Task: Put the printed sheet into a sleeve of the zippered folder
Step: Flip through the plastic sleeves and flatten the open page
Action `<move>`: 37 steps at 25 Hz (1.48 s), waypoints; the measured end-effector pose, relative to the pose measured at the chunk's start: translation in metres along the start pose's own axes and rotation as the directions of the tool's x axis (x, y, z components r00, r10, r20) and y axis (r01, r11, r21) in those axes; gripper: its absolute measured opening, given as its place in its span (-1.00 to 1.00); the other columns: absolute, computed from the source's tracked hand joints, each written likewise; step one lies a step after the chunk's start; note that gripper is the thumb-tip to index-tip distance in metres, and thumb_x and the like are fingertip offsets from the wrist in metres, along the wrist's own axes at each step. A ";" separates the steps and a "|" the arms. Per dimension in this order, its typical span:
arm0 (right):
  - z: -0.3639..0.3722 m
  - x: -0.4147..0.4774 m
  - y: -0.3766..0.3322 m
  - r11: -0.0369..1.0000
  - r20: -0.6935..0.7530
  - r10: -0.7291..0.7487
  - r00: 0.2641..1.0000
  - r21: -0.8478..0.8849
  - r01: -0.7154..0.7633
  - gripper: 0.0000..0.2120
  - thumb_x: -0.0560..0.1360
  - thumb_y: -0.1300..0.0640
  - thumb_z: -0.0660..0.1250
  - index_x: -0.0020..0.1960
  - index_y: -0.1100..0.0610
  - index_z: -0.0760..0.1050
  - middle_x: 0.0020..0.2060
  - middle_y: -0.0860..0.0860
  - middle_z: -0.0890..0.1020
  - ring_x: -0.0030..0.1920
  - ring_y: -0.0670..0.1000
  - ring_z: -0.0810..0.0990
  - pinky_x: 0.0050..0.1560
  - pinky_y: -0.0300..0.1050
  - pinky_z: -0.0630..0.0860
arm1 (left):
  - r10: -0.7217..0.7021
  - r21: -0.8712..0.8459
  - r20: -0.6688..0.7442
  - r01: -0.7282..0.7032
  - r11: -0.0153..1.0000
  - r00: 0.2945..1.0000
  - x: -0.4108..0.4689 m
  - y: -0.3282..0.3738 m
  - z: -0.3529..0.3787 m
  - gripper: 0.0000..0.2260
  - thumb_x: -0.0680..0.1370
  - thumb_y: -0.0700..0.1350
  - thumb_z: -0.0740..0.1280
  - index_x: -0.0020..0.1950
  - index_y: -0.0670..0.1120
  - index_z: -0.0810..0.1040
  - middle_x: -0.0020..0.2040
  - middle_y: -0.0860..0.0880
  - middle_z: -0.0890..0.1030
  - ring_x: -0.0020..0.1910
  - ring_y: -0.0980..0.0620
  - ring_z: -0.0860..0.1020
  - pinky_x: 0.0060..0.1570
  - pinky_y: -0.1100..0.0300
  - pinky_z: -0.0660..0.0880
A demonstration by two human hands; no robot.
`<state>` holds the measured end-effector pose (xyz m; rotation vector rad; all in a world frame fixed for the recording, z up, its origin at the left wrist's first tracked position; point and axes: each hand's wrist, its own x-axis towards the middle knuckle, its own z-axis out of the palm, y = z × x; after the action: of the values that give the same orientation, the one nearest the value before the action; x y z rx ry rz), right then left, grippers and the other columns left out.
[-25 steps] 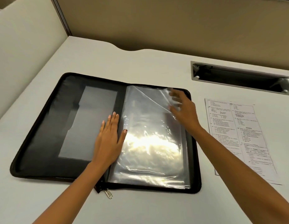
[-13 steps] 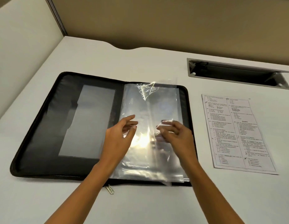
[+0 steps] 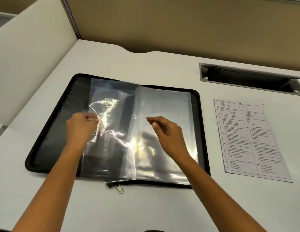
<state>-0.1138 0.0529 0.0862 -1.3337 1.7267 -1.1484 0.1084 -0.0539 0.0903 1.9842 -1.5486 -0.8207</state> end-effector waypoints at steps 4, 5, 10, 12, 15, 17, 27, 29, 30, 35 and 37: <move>-0.029 0.033 0.032 0.992 -0.093 0.025 0.995 -0.118 -0.036 -0.77 0.57 0.20 0.25 0.19 0.11 0.57 0.09 -0.03 0.66 0.05 -0.15 0.59 0.01 -0.56 0.43 | 0.121 0.318 -0.289 -0.024 0.948 0.950 0.013 -0.011 0.003 -0.61 0.54 -0.16 0.27 0.32 -0.31 0.38 0.29 -0.34 0.44 0.24 -0.34 0.42 0.16 -0.16 0.40; -0.034 0.042 0.039 0.989 -0.112 0.022 0.994 -0.145 -0.039 -0.77 0.57 0.21 0.25 0.20 0.13 0.56 0.11 -0.01 0.65 0.08 -0.11 0.59 0.02 -0.56 0.42 | 0.186 0.319 -0.278 -0.092 0.943 0.943 0.010 -0.009 0.008 -0.54 0.55 -0.11 0.27 0.38 -0.30 0.31 0.36 -0.32 0.38 0.32 -0.32 0.36 0.26 -0.19 0.37; -0.060 0.091 0.074 0.918 -0.089 0.020 0.996 -0.394 -0.053 -0.62 0.58 0.22 0.23 0.38 0.18 0.38 0.39 0.11 0.42 0.42 0.11 0.33 0.41 -0.08 0.27 | 0.500 0.304 0.150 -0.522 0.797 0.853 -0.023 -0.006 0.060 -0.44 0.64 0.11 0.03 0.55 -0.12 0.02 0.56 -0.09 0.06 0.55 -0.07 0.03 0.52 -0.04 -0.09; -0.070 0.106 0.084 0.871 -0.028 0.028 0.999 -0.490 -0.038 -0.51 0.59 0.17 0.23 0.48 0.18 0.21 0.50 0.12 0.21 0.53 0.12 0.08 0.51 -0.03 0.05 | 0.590 0.331 0.267 -0.648 0.686 0.762 -0.034 -0.014 0.078 -0.43 0.63 0.15 -0.05 0.56 -0.10 -0.04 0.57 -0.03 -0.02 0.55 0.01 -0.05 0.52 0.02 -0.17; -0.083 0.120 0.096 0.796 0.046 0.064 0.997 -0.604 -0.023 -0.36 0.59 0.04 0.22 0.54 0.17 0.00 0.54 0.14 0.07 0.55 0.11 -0.06 0.53 0.00 -0.09 | 0.601 0.372 0.337 -0.689 0.622 0.725 -0.037 -0.029 0.089 -0.41 0.61 0.17 -0.10 0.56 -0.10 -0.01 0.57 -0.04 0.03 0.55 0.03 -0.07 0.52 0.05 -0.19; -0.087 0.124 0.101 0.739 0.087 0.092 0.992 -0.674 -0.009 -0.34 0.59 -0.01 0.22 0.55 0.14 -0.03 0.53 0.19 0.07 0.55 0.12 -0.06 0.53 0.01 -0.11 | 0.587 0.400 0.338 -0.676 0.618 0.736 -0.036 -0.036 0.090 -0.41 0.60 0.18 -0.10 0.56 -0.11 0.02 0.57 -0.06 0.06 0.55 0.02 -0.04 0.53 0.03 -0.17; -0.082 0.067 0.061 0.975 -0.045 0.163 0.986 0.158 -0.154 -0.63 0.56 -0.07 0.24 0.28 0.09 0.47 0.02 0.02 0.70 -0.07 0.03 0.70 -0.10 -0.12 0.64 | 0.588 0.169 0.230 -0.627 0.760 0.775 -0.046 -0.024 0.088 -0.46 0.63 0.13 0.04 0.54 -0.11 0.11 0.55 -0.04 0.17 0.54 0.05 0.06 0.51 0.13 -0.13; -0.078 0.040 0.052 0.871 0.016 0.296 0.955 0.407 -0.276 -0.50 0.53 -0.20 0.16 0.32 0.10 0.43 0.11 0.10 0.66 -0.08 0.15 0.71 -0.22 0.04 0.67 | 0.596 0.135 0.210 -0.626 0.768 0.775 -0.053 -0.016 0.088 -0.49 0.62 0.08 0.09 0.52 -0.12 0.17 0.52 -0.05 0.24 0.52 0.04 0.13 0.52 0.11 -0.12; -0.075 0.027 0.048 0.826 0.050 0.333 0.942 0.466 -0.317 -0.43 0.49 -0.25 0.14 0.35 0.10 0.41 0.14 0.11 0.65 -0.07 0.20 0.70 -0.21 0.11 0.67 | 0.594 0.106 0.199 -0.620 0.778 0.779 -0.058 -0.012 0.088 -0.51 0.62 0.05 0.12 0.51 -0.12 0.21 0.50 -0.05 0.28 0.51 0.04 0.18 0.53 0.09 -0.07; -0.052 -0.022 0.033 0.836 0.091 0.260 0.961 0.477 -0.271 -0.46 0.53 -0.26 -0.01 0.32 -0.02 0.47 0.25 -0.09 0.59 0.07 0.09 0.67 -0.06 0.15 0.65 | 0.506 -0.268 0.234 -0.445 0.854 0.830 -0.090 0.020 0.083 -0.60 0.57 0.11 0.20 0.38 0.03 0.42 0.25 0.08 0.51 0.15 0.25 0.50 0.12 0.38 0.39; -0.037 -0.032 0.023 0.869 0.128 0.180 0.975 0.445 -0.219 -0.50 0.58 -0.23 -0.07 0.29 -0.08 0.50 0.26 -0.17 0.57 0.17 -0.02 0.61 0.04 -0.01 0.62 | 0.439 -0.420 0.291 -0.298 0.857 0.850 -0.097 0.033 0.079 -0.57 0.50 0.21 0.19 0.32 0.10 0.47 0.17 0.13 0.56 0.08 0.29 0.55 0.05 0.37 0.49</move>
<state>-0.1477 0.0948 0.0793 -0.8777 1.3809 -1.2607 0.0131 0.0315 0.0736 1.2476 -1.7651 -1.2637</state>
